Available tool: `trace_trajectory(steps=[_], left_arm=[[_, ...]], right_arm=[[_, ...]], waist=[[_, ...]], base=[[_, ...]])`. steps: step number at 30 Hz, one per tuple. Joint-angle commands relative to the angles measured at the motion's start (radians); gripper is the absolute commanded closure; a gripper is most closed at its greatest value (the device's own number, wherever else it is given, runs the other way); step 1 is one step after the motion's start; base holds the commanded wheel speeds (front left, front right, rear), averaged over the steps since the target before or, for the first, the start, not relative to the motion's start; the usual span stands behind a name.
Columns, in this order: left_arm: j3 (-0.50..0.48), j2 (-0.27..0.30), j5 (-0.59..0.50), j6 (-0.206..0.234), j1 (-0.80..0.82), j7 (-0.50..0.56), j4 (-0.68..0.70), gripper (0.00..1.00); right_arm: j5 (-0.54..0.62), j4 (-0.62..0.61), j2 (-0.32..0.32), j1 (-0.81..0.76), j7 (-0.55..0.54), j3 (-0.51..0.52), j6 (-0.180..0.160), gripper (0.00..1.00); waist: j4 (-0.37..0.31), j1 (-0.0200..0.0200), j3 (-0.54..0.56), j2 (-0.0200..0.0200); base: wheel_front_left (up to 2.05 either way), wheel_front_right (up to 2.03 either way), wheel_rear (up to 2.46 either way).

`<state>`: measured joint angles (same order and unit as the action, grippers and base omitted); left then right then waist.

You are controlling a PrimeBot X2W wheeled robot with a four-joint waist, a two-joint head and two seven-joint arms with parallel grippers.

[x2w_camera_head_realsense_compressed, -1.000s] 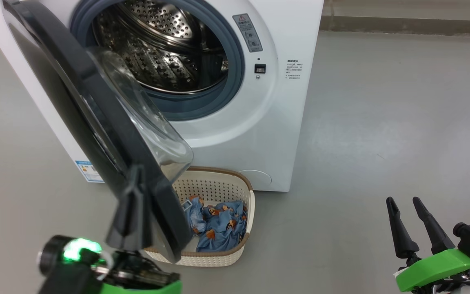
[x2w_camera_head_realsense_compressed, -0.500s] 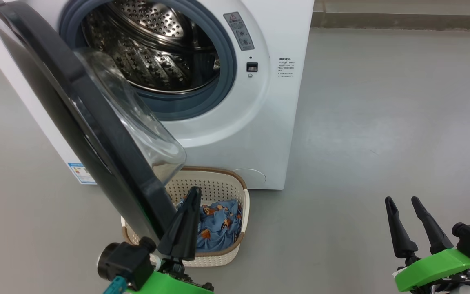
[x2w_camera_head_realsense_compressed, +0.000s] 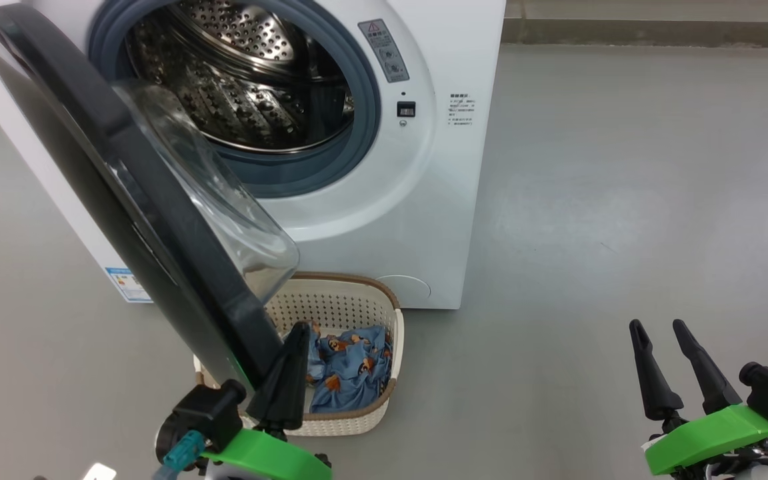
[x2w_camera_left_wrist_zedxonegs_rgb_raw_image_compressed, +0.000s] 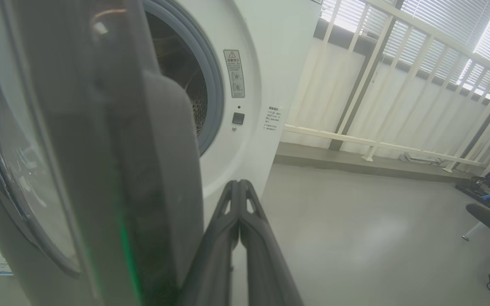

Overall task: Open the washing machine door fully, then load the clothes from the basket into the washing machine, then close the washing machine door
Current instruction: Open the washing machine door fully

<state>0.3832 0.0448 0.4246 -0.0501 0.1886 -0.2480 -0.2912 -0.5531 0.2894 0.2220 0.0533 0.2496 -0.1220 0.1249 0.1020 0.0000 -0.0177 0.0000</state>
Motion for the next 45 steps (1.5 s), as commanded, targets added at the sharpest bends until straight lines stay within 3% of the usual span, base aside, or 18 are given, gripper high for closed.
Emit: trace_trajectory(steps=[1,17,45], left_arm=[[-0.039,0.005,0.004,0.005,0.047,-0.012,0.005,1.00],[-0.117,0.005,-0.014,0.007,0.018,-0.014,-0.002,1.00],[-0.194,0.022,-0.039,0.033,-0.088,-0.014,0.053,1.00]], right_arm=[[0.014,-0.029,0.015,0.029,0.012,-0.012,0.006,0.00],[0.016,-0.044,0.022,0.019,0.012,0.000,0.006,0.00],[0.019,-0.051,0.020,0.005,0.012,0.015,0.006,0.00]], waist=[[0.000,0.0000,0.001,0.0000],[0.032,0.0000,0.005,0.0000],[0.208,0.0000,0.017,0.0000]], base=[[0.00,0.00,0.00],[0.00,0.00,0.00],[0.00,0.00,0.00]])
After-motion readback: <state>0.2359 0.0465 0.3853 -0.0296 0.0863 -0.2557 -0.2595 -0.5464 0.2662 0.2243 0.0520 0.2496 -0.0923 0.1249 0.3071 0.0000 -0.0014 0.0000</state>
